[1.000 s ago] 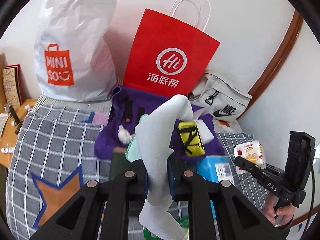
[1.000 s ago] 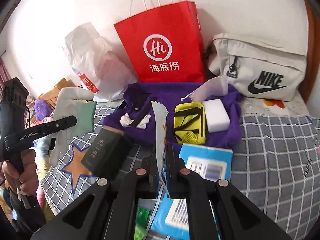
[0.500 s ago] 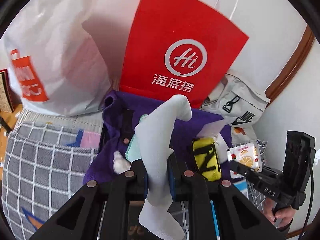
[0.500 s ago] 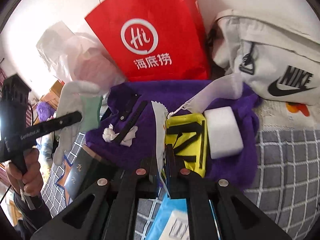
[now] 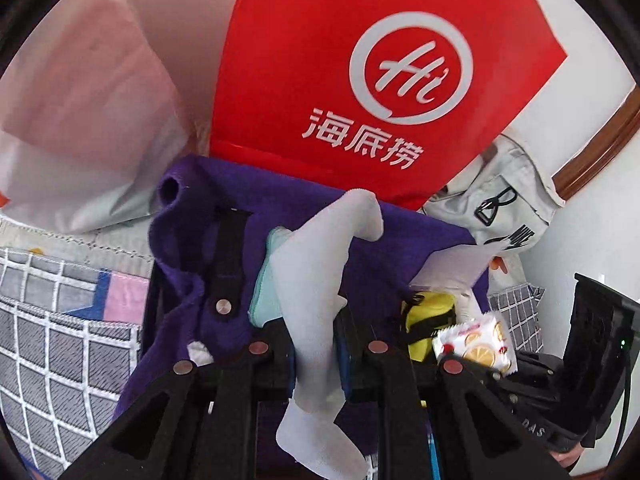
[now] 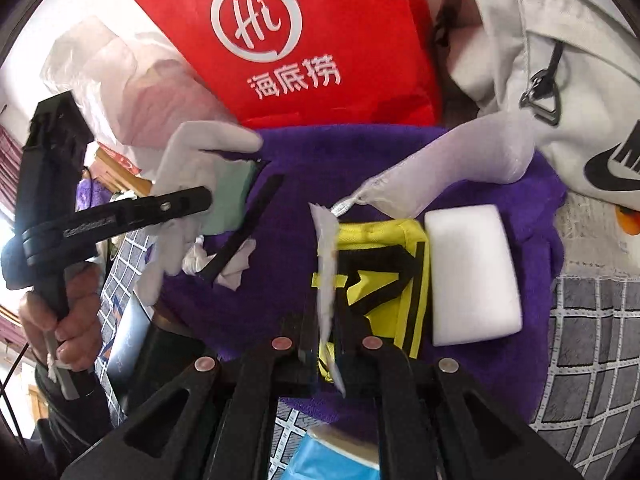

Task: Organize soft objects
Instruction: 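Carry the sock and snack packet onto the purple towel while both grippers open, then grasp the green packet with the left gripper while the right grasps the green tea bag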

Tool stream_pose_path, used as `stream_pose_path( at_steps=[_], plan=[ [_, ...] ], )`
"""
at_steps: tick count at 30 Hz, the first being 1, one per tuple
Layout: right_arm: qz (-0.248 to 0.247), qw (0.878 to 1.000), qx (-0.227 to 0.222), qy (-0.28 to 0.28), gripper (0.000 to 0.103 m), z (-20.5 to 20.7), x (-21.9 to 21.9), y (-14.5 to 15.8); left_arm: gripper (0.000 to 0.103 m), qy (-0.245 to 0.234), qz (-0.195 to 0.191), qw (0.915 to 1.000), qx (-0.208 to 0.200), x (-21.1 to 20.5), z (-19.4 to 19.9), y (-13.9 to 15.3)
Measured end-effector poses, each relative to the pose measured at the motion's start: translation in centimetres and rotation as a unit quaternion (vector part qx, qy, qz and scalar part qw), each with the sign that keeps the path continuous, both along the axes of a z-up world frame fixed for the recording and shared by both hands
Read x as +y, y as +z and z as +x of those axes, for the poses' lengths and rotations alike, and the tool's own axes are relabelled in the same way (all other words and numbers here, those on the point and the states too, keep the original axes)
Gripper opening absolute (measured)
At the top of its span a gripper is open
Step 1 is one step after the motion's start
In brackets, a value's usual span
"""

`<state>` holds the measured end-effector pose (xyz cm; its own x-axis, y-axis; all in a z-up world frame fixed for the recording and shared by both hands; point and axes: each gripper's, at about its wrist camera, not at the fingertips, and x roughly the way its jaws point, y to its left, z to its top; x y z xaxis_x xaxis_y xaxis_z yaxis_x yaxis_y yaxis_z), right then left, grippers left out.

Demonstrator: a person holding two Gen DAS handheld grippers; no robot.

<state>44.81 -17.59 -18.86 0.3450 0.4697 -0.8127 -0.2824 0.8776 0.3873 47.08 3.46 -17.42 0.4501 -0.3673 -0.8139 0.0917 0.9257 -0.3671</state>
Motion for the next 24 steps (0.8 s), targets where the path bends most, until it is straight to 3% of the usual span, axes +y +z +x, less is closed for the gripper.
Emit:
stream_pose_path(
  at_steps=[6, 11, 13, 15, 16, 18, 21, 24],
  plan=[
    [0.002, 1.000, 0.010, 0.002, 0.009, 0.7, 0.1, -1.0, 0.019, -0.007, 0.010, 0.9997, 0.022, -0.8, 0.8, -1.5],
    [-0.026, 1.000, 0.003, 0.000, 0.012, 0.6, -0.3, -0.5, 0.020, -0.014, 0.016, 0.9992, 0.035, -1.4, 1.3, -2.5],
    [-0.035, 0.999, -0.002, 0.002, 0.020, 0.6, -0.2, -0.4, 0.023, -0.018, 0.021, 0.9989, 0.038, -1.6, 1.4, -2.7],
    [-0.058, 0.998, -0.016, 0.001, 0.040, 0.3, 0.0, 0.0, 0.030, -0.017, 0.022, 0.9988, 0.041, -1.7, 1.6, -2.8],
    [-0.073, 0.997, -0.029, -0.002, 0.044, 0.2, 0.1, 0.4, 0.033, -0.018, 0.027, 0.9986, 0.042, -1.7, 1.6, -2.7],
    [-0.096, 0.994, -0.046, -0.010, 0.055, -0.1, 0.1, 1.0, 0.045, -0.019, 0.033, 0.9984, 0.042, -1.9, 1.7, -2.6],
    [-0.120, 0.990, -0.070, -0.017, 0.067, -0.3, 0.0, 1.8, 0.063, -0.010, 0.044, 0.9985, 0.030, -1.6, 1.7, -2.0],
    [-0.144, 0.984, -0.102, -0.037, 0.071, -0.8, 0.0, 2.7, 0.065, 0.005, 0.062, 0.9978, 0.023, -1.1, 1.6, -1.5]
  ],
)
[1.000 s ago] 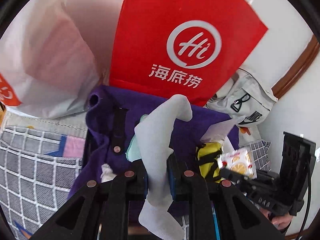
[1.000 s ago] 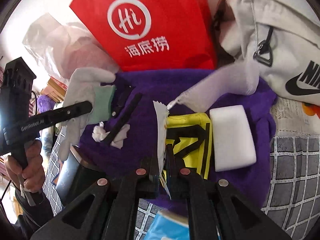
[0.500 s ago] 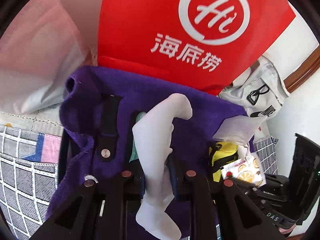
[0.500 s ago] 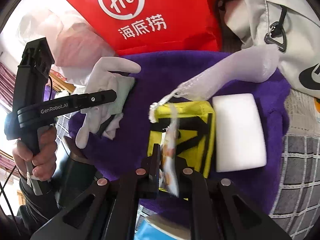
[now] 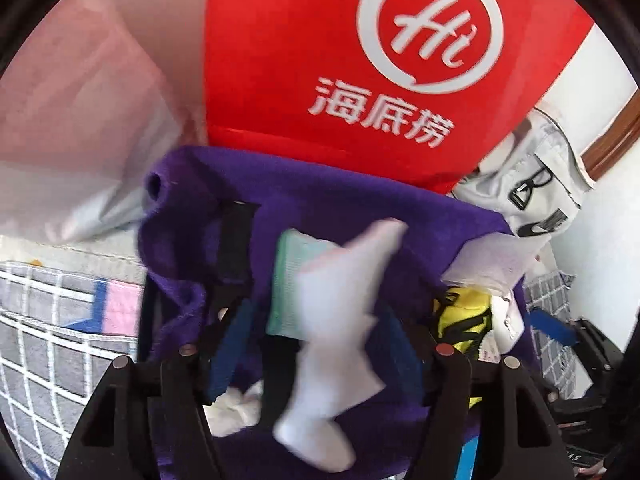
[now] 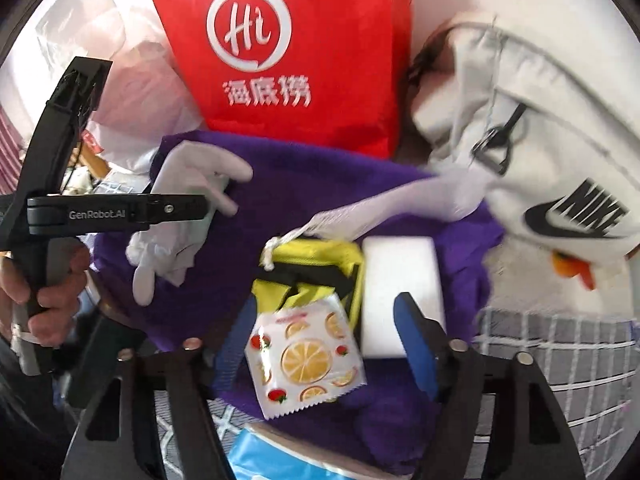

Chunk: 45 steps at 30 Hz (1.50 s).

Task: Organize soft objects
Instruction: 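Grasp the green packet with the left gripper while the right grasps the green tea bag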

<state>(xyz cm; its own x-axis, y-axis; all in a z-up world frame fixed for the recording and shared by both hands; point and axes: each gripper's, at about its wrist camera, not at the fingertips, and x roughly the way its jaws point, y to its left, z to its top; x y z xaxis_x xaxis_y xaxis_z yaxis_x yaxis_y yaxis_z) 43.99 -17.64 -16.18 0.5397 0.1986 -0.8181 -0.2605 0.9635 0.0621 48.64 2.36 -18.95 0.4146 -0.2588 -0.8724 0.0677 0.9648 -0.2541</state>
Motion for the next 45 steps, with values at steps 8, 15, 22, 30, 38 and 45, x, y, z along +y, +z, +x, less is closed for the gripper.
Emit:
stream_pose_path(
  at_steps=[8, 15, 22, 30, 38, 45],
  plan=[
    [0.016, 0.996, -0.077, -0.033, 0.071, -3.8, -1.7, 3.7, 0.066, 0.019, -0.002, 0.9996, -0.023, 2.3, -2.3, 2.4],
    [0.060, 0.994, -0.079, -0.039, 0.071, -8.5, -1.4, 6.1, 0.066, 0.014, -0.010, 0.9980, -0.061, 3.5, -7.1, 6.0],
    [0.064, 0.996, -0.058, -0.008, 0.071, -15.6, 1.6, 6.0, 0.065, 0.019, -0.014, 0.9933, -0.113, 5.6, -14.4, 9.5],
    [0.072, 0.996, -0.007, 0.055, 0.071, -23.1, 5.2, 2.2, 0.065, 0.007, -0.043, 0.9942, -0.098, 8.5, -21.4, 8.9],
    [0.018, 0.996, 0.001, 0.092, 0.083, -26.7, 8.3, -2.2, 0.065, -0.029, -0.054, 0.9954, -0.074, 8.4, -26.0, 4.2],
    [-0.023, 0.994, 0.007, 0.105, 0.083, -25.1, 9.8, -5.5, 0.066, -0.062, -0.062, 0.9952, -0.044, 8.2, -26.7, 1.1]
  ],
)
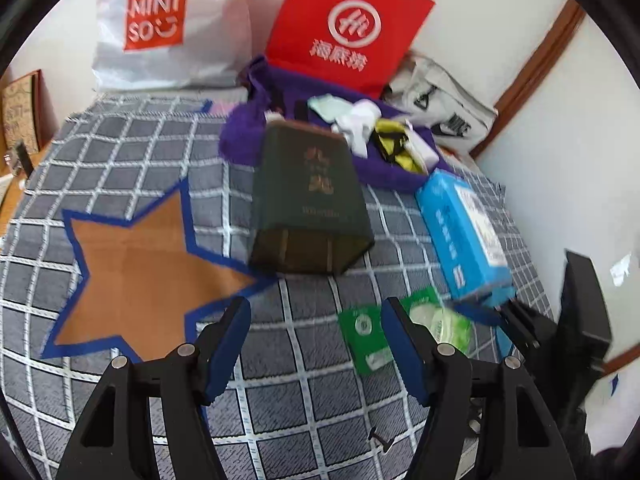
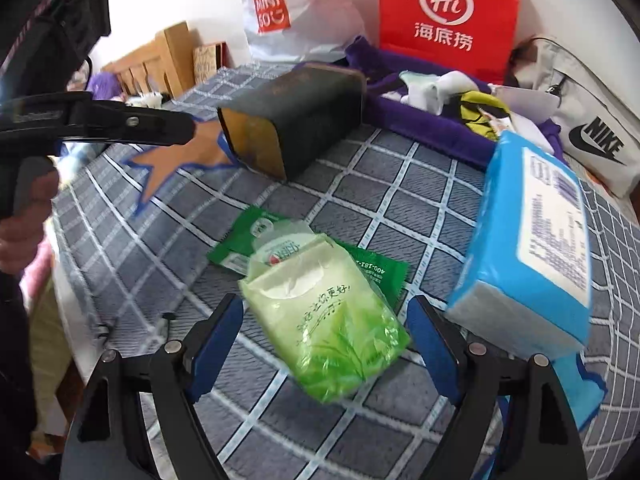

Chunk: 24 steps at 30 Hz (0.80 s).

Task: Organize soft objects
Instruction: 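Grasp the green packet with the left gripper while the right grasps the green tea bag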

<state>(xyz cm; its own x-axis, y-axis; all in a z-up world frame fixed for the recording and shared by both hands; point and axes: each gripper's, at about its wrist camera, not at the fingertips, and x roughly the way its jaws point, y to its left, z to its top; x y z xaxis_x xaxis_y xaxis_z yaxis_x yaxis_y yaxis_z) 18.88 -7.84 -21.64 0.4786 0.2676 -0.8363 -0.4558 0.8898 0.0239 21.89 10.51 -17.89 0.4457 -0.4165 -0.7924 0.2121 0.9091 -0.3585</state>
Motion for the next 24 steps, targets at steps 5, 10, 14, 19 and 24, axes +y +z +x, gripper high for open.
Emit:
stream_pose_path(
  at_steps=[5, 10, 14, 19, 24],
  plan=[
    [-0.007, 1.000, -0.030, 0.001, 0.077, -0.6, 0.5, -0.6, 0.066, -0.039, 0.005, 0.9992, -0.001, -1.1, 0.4, -1.2],
    [0.013, 0.999, -0.032, -0.029, 0.075, -2.3, -2.1, 0.2, 0.066, -0.096, 0.042, 0.9945, -0.002, -4.1, 1.0, -2.4],
    [0.006, 0.997, -0.031, -0.064, 0.075, -3.9, -4.5, 0.7, 0.066, -0.139, 0.027, 0.9899, -0.012, -6.3, 1.5, -2.5],
    [0.016, 0.994, -0.021, -0.111, 0.075, -5.8, -7.8, 1.0, 0.066, -0.175, 0.054, 0.9830, -0.009, -9.1, 2.0, -3.9],
    [0.063, 0.988, 0.004, -0.142, 0.075, -6.6, -10.1, 0.5, 0.065, -0.195, 0.040, 0.9799, -0.005, -9.2, 1.2, -4.0]
  ],
)
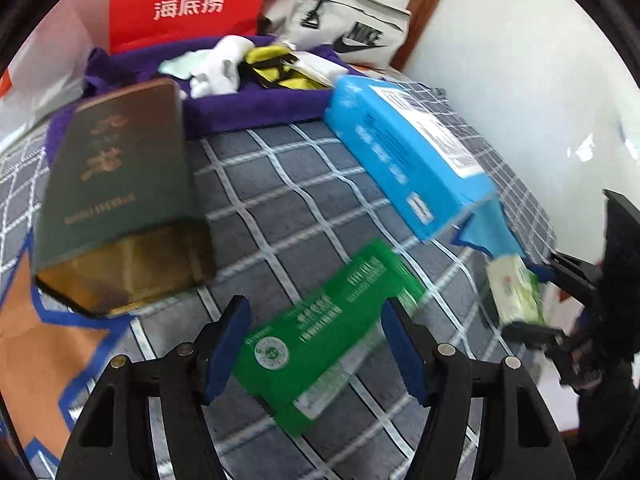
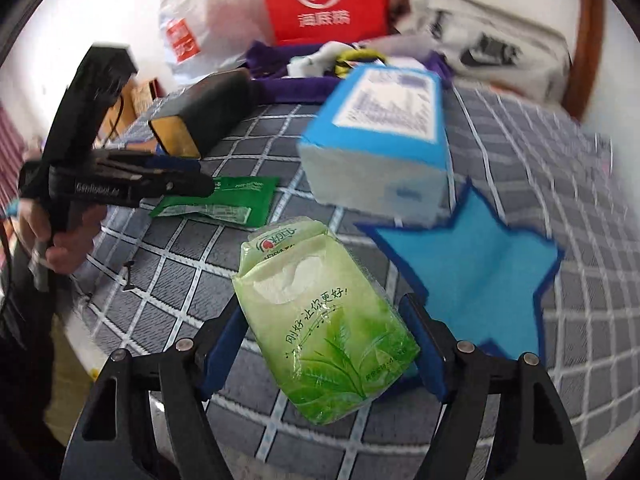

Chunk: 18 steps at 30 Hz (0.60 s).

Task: Organize soft objects
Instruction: 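Grasp the green packet with the left gripper while the right grasps the green tea bag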

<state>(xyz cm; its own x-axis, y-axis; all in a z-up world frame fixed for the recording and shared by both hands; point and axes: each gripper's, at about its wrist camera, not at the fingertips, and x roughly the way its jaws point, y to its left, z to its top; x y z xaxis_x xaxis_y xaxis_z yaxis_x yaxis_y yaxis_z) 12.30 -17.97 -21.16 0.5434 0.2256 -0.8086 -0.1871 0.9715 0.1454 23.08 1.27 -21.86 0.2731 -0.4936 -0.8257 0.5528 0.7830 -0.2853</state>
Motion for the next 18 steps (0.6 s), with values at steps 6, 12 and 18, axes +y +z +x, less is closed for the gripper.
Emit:
stream_pose_path(
  at_steps=[6, 12, 18],
  plan=[
    [0.029, 0.999, -0.028, 0.001, 0.075, -0.9, -1.3, 0.1, 0.065, -0.029, 0.028, 0.9988, 0.030, -0.8, -3.6, 0.6],
    [0.027, 0.999, -0.028, 0.025, 0.075, -1.5, -2.8, -0.3, 0.065, -0.009, 0.071, 0.9973, -0.014, -4.6, -3.6, -0.1],
    [0.026, 0.999, -0.020, 0.018, 0.075, -1.5, -5.1, -0.6, 0.034, 0.021, 0.126, 0.9906, -0.048, -6.8, -5.2, 0.1]
  ],
)
